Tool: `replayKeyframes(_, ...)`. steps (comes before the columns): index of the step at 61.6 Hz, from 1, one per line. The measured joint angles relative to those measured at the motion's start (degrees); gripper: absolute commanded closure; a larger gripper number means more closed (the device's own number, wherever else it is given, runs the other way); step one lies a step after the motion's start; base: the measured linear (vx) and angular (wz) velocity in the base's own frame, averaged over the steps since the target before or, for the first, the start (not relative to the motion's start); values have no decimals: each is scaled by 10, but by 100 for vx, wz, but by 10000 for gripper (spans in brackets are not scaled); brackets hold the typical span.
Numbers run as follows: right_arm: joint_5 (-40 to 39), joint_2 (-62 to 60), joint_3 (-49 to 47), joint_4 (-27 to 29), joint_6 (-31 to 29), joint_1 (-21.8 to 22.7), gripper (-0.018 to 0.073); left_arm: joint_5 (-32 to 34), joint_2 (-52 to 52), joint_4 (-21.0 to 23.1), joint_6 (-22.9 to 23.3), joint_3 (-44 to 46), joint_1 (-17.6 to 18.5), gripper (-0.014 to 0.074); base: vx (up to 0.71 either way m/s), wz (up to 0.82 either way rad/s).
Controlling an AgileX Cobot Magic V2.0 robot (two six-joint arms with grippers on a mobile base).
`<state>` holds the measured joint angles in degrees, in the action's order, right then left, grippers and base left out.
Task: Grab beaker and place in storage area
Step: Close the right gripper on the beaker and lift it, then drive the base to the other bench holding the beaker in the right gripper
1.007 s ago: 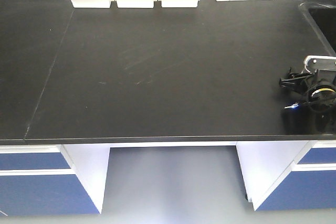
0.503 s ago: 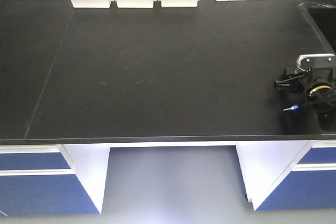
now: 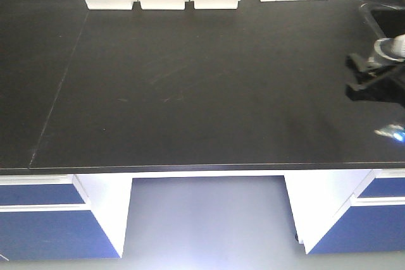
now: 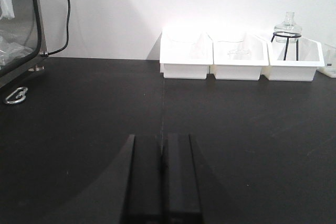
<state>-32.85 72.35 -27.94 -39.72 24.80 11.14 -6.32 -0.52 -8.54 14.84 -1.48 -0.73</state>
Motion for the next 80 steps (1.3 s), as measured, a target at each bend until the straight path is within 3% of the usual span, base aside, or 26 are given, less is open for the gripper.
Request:
replayKeyframes(14, 169, -273, 43, -84, 120, 0, 561, 0, 0, 0, 0, 0, 0, 605, 0, 0)
replayKeyframes(25, 210, -374, 92, -143, 213, -20, 561, 0, 0, 0, 0, 0, 0, 605, 0, 0)
replayKeyframes(39, 216, -387, 127, -172, 226, -52, 560, 0, 0, 0, 0, 0, 0, 605, 0, 0)
replayKeyframes(80, 215, -387, 128, -173, 227, -52, 559, 0, 0, 0, 0, 0, 0, 605, 0, -1)
